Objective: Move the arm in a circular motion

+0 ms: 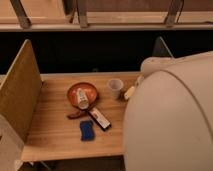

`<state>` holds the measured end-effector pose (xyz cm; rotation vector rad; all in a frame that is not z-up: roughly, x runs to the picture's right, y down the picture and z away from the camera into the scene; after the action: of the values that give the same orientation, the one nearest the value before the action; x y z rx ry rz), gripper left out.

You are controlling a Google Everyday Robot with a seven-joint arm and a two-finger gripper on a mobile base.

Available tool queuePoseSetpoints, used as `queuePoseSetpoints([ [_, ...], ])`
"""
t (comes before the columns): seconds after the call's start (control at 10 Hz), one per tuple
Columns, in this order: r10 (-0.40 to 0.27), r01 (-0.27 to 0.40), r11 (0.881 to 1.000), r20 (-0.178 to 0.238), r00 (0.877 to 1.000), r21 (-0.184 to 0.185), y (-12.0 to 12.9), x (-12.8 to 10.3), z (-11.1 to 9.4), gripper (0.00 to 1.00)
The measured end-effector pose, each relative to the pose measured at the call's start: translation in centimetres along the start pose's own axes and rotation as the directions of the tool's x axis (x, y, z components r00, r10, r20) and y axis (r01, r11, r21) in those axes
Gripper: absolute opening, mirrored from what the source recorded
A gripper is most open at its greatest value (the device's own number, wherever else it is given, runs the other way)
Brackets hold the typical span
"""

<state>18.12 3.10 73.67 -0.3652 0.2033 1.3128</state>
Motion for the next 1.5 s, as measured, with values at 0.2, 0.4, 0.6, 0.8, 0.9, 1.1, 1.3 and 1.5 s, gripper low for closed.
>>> queuePoseSetpoints([
  [0.2, 0.000, 0.000, 1.000, -0.002, 1.000, 0.001, 0.00, 0.04, 0.07, 0.80],
  [0.4, 0.000, 0.000, 1.000, -0.002, 1.000, 0.001, 0.00, 0.04, 0.07, 0.80],
  [0.6, 0.000, 0.000, 1.000, -0.002, 1.000, 0.001, 0.00, 0.04, 0.07, 0.80],
  [0.8, 0.000, 0.000, 1.000, -0.002, 1.000, 0.001, 0.00, 0.04, 0.07, 0.80],
  [0.9, 0.000, 0.000, 1.000, -0.002, 1.000, 0.001, 0.00, 0.04, 0.07, 0.80],
  [1.1, 0.000, 0.000, 1.000, -0.002, 1.000, 0.001, 0.00, 0.04, 0.07, 0.80],
  [1.3, -0.001, 0.001, 1.000, -0.002, 1.000, 0.001, 0.00, 0.03, 0.07, 0.80],
  [1.5, -0.009, 0.009, 1.000, 0.006, 1.000, 0.011, -0.36, -0.56, -0.13, 0.80],
])
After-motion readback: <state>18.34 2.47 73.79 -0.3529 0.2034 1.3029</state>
